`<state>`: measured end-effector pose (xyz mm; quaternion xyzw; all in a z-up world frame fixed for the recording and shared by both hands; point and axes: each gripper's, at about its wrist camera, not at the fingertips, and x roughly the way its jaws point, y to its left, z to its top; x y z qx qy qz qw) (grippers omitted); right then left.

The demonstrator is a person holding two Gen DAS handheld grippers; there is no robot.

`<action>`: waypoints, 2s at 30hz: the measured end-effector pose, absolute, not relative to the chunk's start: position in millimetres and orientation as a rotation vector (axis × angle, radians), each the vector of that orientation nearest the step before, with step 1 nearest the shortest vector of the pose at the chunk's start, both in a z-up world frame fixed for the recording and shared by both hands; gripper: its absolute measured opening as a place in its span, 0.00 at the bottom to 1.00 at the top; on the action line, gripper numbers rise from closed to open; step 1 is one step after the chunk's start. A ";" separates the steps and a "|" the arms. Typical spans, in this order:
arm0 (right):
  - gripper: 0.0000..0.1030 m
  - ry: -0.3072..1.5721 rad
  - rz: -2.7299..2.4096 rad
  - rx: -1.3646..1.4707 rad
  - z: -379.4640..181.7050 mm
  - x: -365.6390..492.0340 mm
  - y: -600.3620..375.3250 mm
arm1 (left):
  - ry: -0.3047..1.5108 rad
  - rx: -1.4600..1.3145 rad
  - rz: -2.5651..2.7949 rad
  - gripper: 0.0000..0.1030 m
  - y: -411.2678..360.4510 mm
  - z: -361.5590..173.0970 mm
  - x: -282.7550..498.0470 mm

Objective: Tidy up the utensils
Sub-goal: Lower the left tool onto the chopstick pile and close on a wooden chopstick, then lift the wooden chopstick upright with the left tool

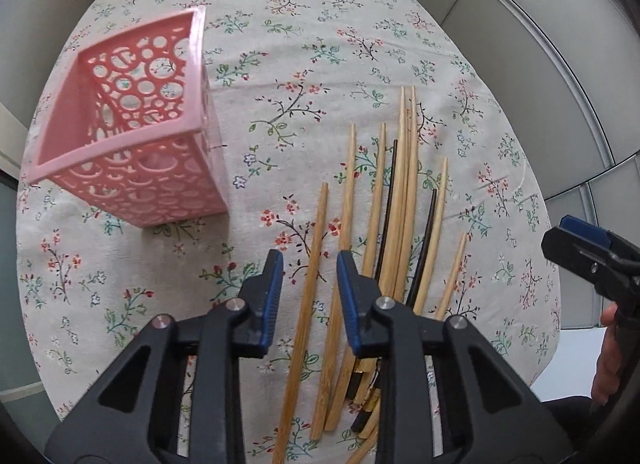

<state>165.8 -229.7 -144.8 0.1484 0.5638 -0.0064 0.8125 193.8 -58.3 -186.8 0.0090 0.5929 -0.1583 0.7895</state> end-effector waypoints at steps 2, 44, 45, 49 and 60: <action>0.94 1.215 -0.011 0.303 -148.5 166.5 -226.8 | 1.283 0.015 -0.356 0.25 -61.2 -191.4 195.3; 0.08 1.355 -0.048 0.164 -210.6 170.9 -146.8 | 1.158 -0.042 -0.334 0.07 10.6 -147.2 150.4; 0.06 1.354 -0.040 0.199 -210.9 171.1 -150.9 | 1.150 -0.047 -0.331 0.07 12.7 -144.8 149.4; 0.06 1.322 -0.027 0.275 -197.2 166.9 -174.8 | 1.100 -0.084 -0.325 0.07 22.8 -128.4 143.7; 0.06 1.026 0.074 0.266 -97.5 130.1 -172.6 | 0.879 -0.154 -0.333 0.07 43.2 -63.7 124.8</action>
